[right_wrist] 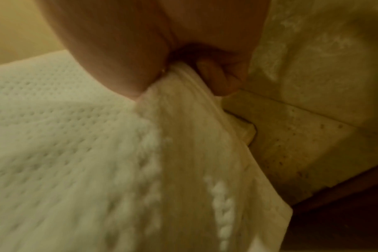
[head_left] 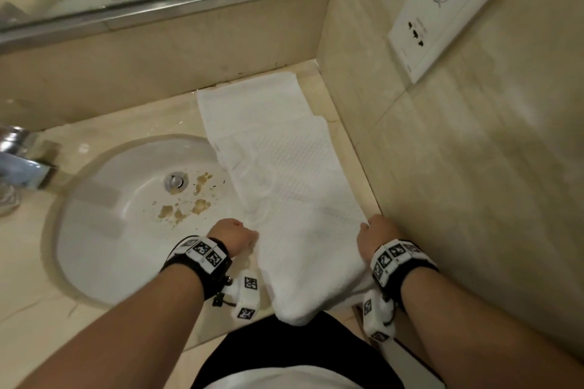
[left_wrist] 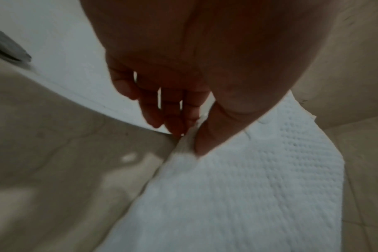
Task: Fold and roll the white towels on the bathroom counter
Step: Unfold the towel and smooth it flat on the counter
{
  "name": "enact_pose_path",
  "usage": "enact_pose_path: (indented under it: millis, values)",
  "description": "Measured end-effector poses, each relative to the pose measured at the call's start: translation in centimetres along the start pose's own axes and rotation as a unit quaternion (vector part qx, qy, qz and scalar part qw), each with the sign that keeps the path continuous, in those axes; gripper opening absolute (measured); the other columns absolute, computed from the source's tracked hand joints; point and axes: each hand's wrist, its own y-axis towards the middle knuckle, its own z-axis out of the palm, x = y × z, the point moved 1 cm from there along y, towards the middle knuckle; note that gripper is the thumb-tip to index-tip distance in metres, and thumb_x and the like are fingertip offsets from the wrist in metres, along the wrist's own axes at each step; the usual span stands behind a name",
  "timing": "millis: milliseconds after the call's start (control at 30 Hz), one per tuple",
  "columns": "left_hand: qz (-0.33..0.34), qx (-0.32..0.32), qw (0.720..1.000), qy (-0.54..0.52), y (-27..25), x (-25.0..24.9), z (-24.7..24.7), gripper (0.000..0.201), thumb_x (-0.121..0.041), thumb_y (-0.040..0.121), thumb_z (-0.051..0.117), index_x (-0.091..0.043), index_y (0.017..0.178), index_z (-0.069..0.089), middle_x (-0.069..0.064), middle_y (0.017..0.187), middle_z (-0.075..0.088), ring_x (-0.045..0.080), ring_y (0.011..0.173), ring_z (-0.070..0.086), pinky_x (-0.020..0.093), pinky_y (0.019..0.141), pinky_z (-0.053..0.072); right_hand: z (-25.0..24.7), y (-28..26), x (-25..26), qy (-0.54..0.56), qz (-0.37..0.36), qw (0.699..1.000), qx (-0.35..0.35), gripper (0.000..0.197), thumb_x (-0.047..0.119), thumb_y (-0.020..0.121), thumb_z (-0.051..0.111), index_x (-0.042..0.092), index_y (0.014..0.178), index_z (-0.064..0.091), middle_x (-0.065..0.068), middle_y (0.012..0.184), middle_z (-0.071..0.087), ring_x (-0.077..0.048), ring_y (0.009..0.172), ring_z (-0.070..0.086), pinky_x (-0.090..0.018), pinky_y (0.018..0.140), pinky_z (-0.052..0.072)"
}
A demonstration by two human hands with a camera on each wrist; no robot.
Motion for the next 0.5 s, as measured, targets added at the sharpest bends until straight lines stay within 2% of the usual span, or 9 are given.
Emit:
enact_pose_path:
  millis: [33, 100, 167, 200, 267, 333, 400, 433, 500]
  values:
    - [-0.016, 0.023, 1.000, 0.003, 0.1, 0.1, -0.1, 0.028, -0.034, 0.087, 0.075, -0.008, 0.079, 0.068, 0.007, 0.084, 0.068, 0.021, 0.073, 0.060, 0.029, 0.062, 0.043, 0.0, -0.3, 0.0, -0.013, 0.008, 1.000, 0.015, 0.034, 0.018, 0.105, 0.036, 0.008, 0.134, 0.052, -0.015, 0.139, 0.052, -0.031, 0.125, 0.052, -0.035, 0.101, 0.041]
    - [-0.040, 0.048, 0.998, 0.008, -0.2, 0.3, -0.1, 0.034, -0.040, 0.081, 0.079, -0.007, 0.089, 0.073, 0.008, 0.090, 0.072, 0.023, 0.078, 0.065, 0.027, 0.062, 0.045, 0.0, 0.0, 0.5, 0.004, 0.025, 0.999, -0.023, 0.035, 0.022, 0.097, 0.046, 0.010, 0.129, 0.053, -0.014, 0.135, 0.054, -0.033, 0.120, 0.056, -0.035, 0.095, 0.047]
    - [-0.025, 0.041, 0.998, 0.032, -0.3, 0.3, -0.3, 0.035, -0.043, 0.082, 0.078, -0.012, 0.094, 0.069, 0.003, 0.090, 0.068, 0.017, 0.078, 0.061, 0.027, 0.059, 0.042, 0.0, 0.7, 1.4, -0.009, -0.021, 0.995, -0.092, 0.041, 0.030, 0.087, 0.055, 0.011, 0.124, 0.052, -0.013, 0.130, 0.056, -0.034, 0.116, 0.057, -0.039, 0.096, 0.050]
    - [-0.016, 0.021, 0.999, 0.022, -0.2, 0.2, -0.4, 0.036, -0.045, 0.084, 0.077, -0.015, 0.098, 0.065, 0.000, 0.092, 0.064, 0.015, 0.080, 0.058, 0.028, 0.059, 0.040, 0.2, 1.3, 2.0, 0.003, -0.048, 0.994, -0.102, 0.043, 0.031, 0.088, 0.057, 0.012, 0.126, 0.053, -0.012, 0.130, 0.055, -0.032, 0.117, 0.055, -0.040, 0.098, 0.049]
    - [-0.004, -0.016, 0.998, -0.063, -0.1, -0.1, -0.6, 0.045, -0.053, 0.084, 0.074, -0.020, 0.110, 0.058, -0.002, 0.101, 0.063, 0.016, 0.088, 0.059, 0.030, 0.069, 0.046, 0.3, 1.7, 3.6, 0.027, -0.093, 0.989, -0.112, 0.045, 0.033, 0.092, 0.058, 0.011, 0.131, 0.052, -0.009, 0.134, 0.052, -0.029, 0.122, 0.051, -0.040, 0.102, 0.046]
    - [-0.003, -0.043, 0.985, -0.165, 0.5, -0.5, -0.9, 0.056, -0.062, 0.079, 0.072, -0.023, 0.117, 0.060, 0.000, 0.108, 0.069, 0.022, 0.097, 0.066, 0.039, 0.088, 0.055, 0.1, 2.6, 5.1, 0.069, -0.114, 0.983, -0.124, 0.049, 0.038, 0.094, 0.058, 0.012, 0.136, 0.050, -0.008, 0.137, 0.051, -0.027, 0.125, 0.049, -0.041, 0.104, 0.045]
    - [0.001, -0.044, 0.977, -0.209, 1.2, -0.7, -1.0, 0.049, -0.059, 0.078, 0.072, -0.020, 0.108, 0.067, 0.002, 0.103, 0.075, 0.027, 0.096, 0.071, 0.049, 0.094, 0.057, 0.0, 3.9, 6.5, 0.099, -0.117, 0.981, -0.118, 0.053, 0.042, 0.094, 0.059, 0.015, 0.138, 0.049, -0.005, 0.138, 0.050, -0.026, 0.126, 0.049, -0.042, 0.105, 0.044]
    - [0.005, -0.046, 0.975, -0.216, 1.3, -0.8, -1.0, 0.040, -0.052, 0.082, 0.071, -0.017, 0.103, 0.070, 0.004, 0.099, 0.076, 0.029, 0.094, 0.072, 0.051, 0.093, 0.058, -0.2, 4.5, 6.9, 0.121, -0.115, 0.980, -0.111, 0.054, 0.043, 0.092, 0.061, 0.017, 0.138, 0.049, -0.003, 0.136, 0.051, -0.025, 0.124, 0.050, -0.042, 0.105, 0.045]
    - [0.019, -0.061, 0.977, -0.205, 1.0, -1.2, -1.0, 0.026, -0.038, 0.095, 0.066, -0.013, 0.103, 0.071, 0.007, 0.100, 0.075, 0.030, 0.095, 0.070, 0.050, 0.095, 0.057, -0.5, 5.4, 8.0, 0.173, -0.117, 0.974, -0.085, 0.060, 0.046, 0.087, 0.066, 0.022, 0.139, 0.048, 0.003, 0.128, 0.055, -0.021, 0.116, 0.057, -0.041, 0.101, 0.049]
